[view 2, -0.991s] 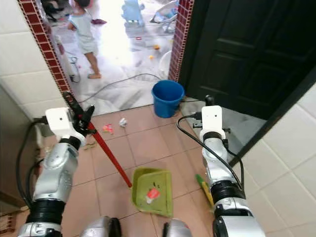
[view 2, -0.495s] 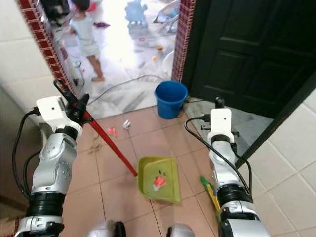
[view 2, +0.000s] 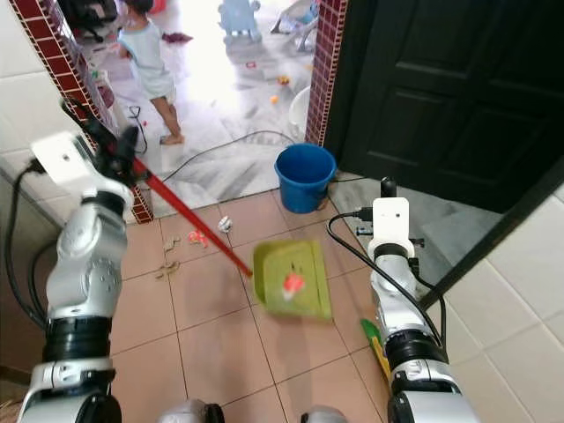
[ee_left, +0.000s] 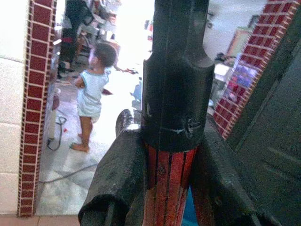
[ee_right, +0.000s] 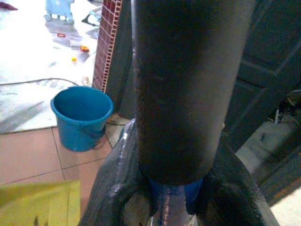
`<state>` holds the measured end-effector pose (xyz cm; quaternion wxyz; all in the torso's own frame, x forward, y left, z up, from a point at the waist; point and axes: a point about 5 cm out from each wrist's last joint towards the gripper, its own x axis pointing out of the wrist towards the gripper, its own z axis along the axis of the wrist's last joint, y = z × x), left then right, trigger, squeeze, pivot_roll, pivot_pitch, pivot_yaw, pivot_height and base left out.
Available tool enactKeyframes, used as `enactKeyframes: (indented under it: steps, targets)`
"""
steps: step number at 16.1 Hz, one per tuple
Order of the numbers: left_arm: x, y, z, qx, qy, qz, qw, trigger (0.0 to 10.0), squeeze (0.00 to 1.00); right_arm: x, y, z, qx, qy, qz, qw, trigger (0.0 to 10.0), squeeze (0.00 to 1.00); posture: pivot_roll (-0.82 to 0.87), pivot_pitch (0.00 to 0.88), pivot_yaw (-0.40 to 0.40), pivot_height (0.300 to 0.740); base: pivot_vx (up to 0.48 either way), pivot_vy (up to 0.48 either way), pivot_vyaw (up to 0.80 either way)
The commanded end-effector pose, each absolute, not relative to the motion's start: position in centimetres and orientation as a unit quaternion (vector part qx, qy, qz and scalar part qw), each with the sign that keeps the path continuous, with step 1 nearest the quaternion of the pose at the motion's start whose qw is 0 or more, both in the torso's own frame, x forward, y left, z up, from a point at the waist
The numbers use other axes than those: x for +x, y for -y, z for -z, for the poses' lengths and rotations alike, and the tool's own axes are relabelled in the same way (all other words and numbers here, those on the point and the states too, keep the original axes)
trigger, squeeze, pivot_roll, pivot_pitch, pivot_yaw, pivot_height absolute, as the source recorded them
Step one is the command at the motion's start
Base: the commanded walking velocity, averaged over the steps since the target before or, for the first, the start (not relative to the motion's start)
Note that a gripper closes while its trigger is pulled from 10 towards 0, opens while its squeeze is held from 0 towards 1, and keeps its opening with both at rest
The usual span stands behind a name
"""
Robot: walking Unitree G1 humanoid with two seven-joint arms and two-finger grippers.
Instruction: Sweep floor
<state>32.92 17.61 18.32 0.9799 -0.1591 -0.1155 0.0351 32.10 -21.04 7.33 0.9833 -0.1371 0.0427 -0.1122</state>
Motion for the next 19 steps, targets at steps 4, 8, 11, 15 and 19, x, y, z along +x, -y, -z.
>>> enactKeyframes:
  steps: [4, 8, 11, 15, 19]
  targets:
    - [33.1, -18.1, -22.6, -0.186, 0.190, -0.043, 0.963, 10.0, 0.00, 32.1, 21.0, -7.5, -0.142, -0.033, 0.107, 0.984, 10.0, 0.00, -0.09, 0.000, 0.038, 0.740, 0.454, 0.000, 0.00]
    - [33.3, -18.4, -23.8, -0.203, 0.202, -0.051, 0.957, 10.0, 0.00, 32.0, 20.9, -7.4, -0.142, -0.036, 0.105, 0.984, 10.0, 0.00, -0.09, 0.000, 0.038, 0.740, 0.465, 0.000, 0.00]
    - [33.3, -18.5, -24.9, -0.213, 0.215, -0.053, 0.952, 10.0, 0.00, 32.0, 20.9, -7.4, -0.142, -0.036, 0.104, 0.984, 10.0, 0.00, -0.09, 0.000, 0.038, 0.740, 0.465, 0.000, 0.00]
    - [33.4, -19.2, -25.7, -0.212, 0.226, -0.068, 0.948, 10.0, 0.00, 32.0, 20.9, -7.3, -0.144, -0.036, 0.102, 0.984, 10.0, 0.00, -0.10, 0.000, 0.036, 0.740, 0.465, 0.000, 0.00]
    - [33.5, -20.3, -26.4, -0.206, 0.236, -0.097, 0.945, 10.0, 0.00, 31.9, 20.9, -7.2, -0.146, -0.038, 0.100, 0.983, 10.0, 0.00, -0.10, 0.000, 0.034, 0.740, 0.458, 0.000, 0.00]
